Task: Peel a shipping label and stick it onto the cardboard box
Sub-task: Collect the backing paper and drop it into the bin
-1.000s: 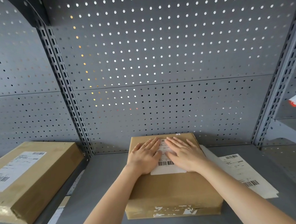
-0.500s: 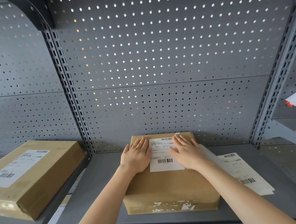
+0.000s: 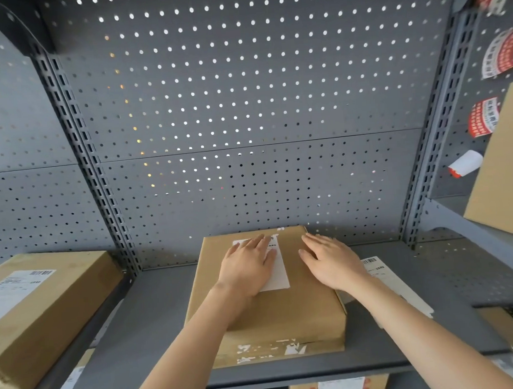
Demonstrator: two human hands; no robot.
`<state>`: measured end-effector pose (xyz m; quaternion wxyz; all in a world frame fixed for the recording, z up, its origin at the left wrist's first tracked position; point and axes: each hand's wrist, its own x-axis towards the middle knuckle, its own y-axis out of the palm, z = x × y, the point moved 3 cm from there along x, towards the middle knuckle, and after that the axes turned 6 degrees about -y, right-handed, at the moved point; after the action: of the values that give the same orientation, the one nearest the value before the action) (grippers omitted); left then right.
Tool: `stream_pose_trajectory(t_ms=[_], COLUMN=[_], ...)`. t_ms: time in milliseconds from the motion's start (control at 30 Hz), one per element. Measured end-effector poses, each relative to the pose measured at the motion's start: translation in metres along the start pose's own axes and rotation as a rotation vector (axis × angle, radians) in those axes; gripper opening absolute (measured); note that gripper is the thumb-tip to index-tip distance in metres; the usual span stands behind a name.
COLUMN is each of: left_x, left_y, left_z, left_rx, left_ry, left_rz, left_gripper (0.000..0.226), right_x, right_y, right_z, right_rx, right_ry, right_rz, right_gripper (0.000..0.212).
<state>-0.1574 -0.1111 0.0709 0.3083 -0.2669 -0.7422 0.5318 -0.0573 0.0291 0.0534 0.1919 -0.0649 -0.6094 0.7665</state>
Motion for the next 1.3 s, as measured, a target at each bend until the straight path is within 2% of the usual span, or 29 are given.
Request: stream_pose_trajectory(t_ms=[167,367,500,633,900,1300], left_x=[0.001,0.013,0.014,0.015,0.015,0.013], left_y=[0.003,0.024,0.037,0.043,0.037,0.033], left_z=[-0.045,-0.076,-0.083,-0.084,-0.083,-0.075], left_rx=[-0.099,-0.174,-0.15,-0.114,-0.128,-0.156], left_ry=[0.113,0.191,0.206,0.203,0.195,0.19], left_rz=[-0.033,0.012,0.007,-0.002,-0.03,-0.065], left_gripper=[0.034,0.035,0.031,0.032,0.03,0.029], right_x=[-0.027,-0.05,-0.055,-0.055,-0.046,-0.04], right_y=[-0.025,-0.027,-0.015,-0.003,0.01,0.017], right_z=[-0.028,-0.07,-0.087,-0.094,-0.094,-0.096], right_rx=[0.046,0.022,-0.005,0.017,0.037,-0.017], right_ry=[0.088,0.165,0.193,0.212,0.193,0.173], right_rz=[-0.119,-0.09,-0.001,0.039,0.045,-0.032], right_gripper=[0.047,0.044,0.053,0.071,0.079,0.034])
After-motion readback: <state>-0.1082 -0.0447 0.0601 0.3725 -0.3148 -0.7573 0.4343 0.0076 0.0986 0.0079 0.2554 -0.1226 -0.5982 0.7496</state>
